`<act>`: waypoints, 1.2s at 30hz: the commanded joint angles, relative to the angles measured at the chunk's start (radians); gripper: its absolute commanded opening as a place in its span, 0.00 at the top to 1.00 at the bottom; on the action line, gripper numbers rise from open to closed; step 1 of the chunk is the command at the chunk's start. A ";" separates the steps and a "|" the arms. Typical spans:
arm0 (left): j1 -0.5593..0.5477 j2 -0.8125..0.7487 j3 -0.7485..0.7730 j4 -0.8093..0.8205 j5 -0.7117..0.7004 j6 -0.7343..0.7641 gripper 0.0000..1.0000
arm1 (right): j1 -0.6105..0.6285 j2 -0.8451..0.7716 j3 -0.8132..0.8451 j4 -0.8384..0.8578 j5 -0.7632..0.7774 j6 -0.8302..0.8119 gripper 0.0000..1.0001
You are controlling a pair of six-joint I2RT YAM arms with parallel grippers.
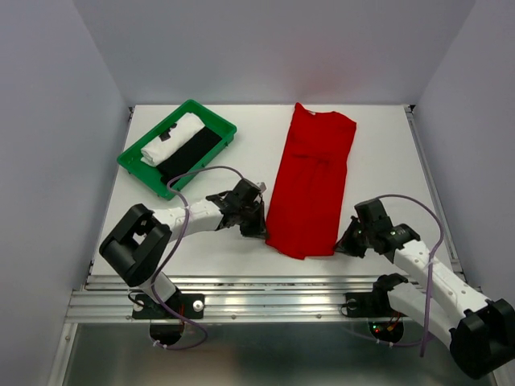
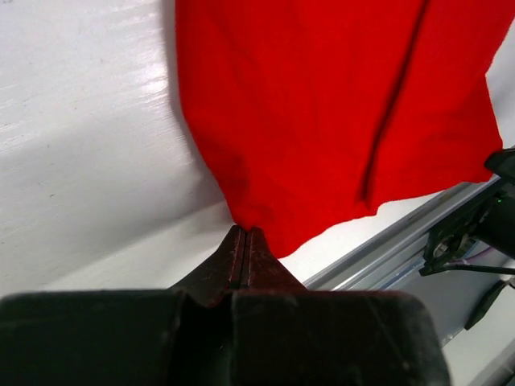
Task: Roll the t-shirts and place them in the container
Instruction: Roll the T-shirt to the center of the board.
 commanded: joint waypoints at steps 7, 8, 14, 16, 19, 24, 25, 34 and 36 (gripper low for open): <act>-0.005 -0.052 0.114 -0.062 -0.036 -0.015 1.00 | 0.007 0.015 0.139 -0.046 0.116 0.007 0.99; -0.005 -0.048 0.125 -0.065 -0.044 -0.013 1.00 | 0.007 0.019 0.145 -0.054 0.146 0.009 0.99; 0.009 -0.018 0.154 -0.066 -0.044 -0.015 1.00 | 0.007 0.045 0.185 -0.068 0.220 0.024 0.99; 0.012 -0.003 0.172 -0.065 -0.045 -0.012 1.00 | 0.007 0.064 0.193 -0.068 0.243 0.027 0.99; 0.015 0.023 0.189 -0.063 -0.053 -0.006 1.00 | 0.007 0.083 0.208 -0.065 0.268 0.027 0.99; 0.030 0.058 0.203 -0.051 -0.053 0.000 1.00 | 0.007 0.136 0.223 -0.048 0.284 0.023 0.99; 0.032 0.063 0.205 -0.049 -0.053 -0.001 1.00 | 0.007 0.144 0.225 -0.045 0.295 0.023 0.99; 0.053 0.143 0.263 -0.056 -0.053 0.026 1.00 | 0.007 0.232 0.245 -0.011 0.327 0.017 0.99; 0.058 0.158 0.274 -0.060 -0.055 0.031 1.00 | 0.007 0.241 0.246 0.000 0.330 0.018 0.99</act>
